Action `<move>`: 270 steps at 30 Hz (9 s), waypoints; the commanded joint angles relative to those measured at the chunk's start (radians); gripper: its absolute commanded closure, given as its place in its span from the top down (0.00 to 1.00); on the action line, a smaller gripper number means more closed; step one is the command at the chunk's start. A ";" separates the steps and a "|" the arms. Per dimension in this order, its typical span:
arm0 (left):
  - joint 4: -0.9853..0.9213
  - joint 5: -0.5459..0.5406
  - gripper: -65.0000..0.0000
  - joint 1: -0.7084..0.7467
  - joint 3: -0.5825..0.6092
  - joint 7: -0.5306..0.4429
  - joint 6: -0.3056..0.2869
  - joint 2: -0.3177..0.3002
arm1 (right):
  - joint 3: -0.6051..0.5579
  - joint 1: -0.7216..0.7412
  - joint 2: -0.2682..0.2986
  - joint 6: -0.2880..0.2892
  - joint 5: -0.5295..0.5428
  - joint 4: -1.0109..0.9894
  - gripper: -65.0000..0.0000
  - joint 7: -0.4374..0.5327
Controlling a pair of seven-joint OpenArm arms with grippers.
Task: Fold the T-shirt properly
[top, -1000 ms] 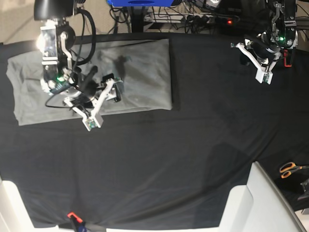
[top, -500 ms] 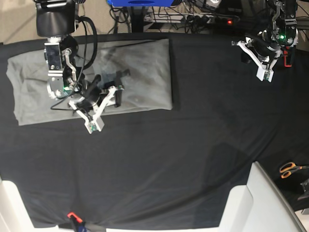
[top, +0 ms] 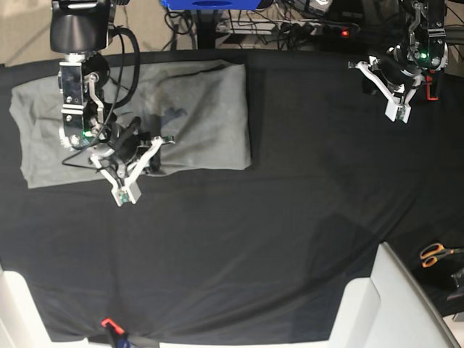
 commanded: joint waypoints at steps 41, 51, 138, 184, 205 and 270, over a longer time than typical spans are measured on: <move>0.025 -0.002 0.00 -0.009 -0.005 -0.015 0.001 0.030 | 0.163 -0.401 -0.016 0.010 0.014 0.580 0.04 -0.193; 0.025 -0.002 0.00 0.002 -0.007 -0.015 0.001 0.030 | 0.636 -0.129 0.148 0.258 0.016 0.361 0.47 -0.199; -0.040 -0.002 0.00 0.002 -0.005 -0.015 0.001 0.036 | 0.409 0.006 0.467 0.271 0.461 -0.413 0.01 -0.185; -0.035 -0.002 0.00 -0.009 -0.005 -0.015 0.001 0.036 | -0.173 -0.286 -0.076 -0.269 -0.564 0.468 0.01 -0.148; -0.040 -0.002 0.00 -0.009 -0.005 -0.015 0.001 0.037 | -0.319 -0.326 -0.084 -0.283 -0.561 0.470 0.01 -0.191; -0.041 -0.002 0.00 -0.012 0.053 -0.017 0.001 0.031 | -0.363 -0.283 -0.088 -0.111 0.003 0.471 0.32 -0.199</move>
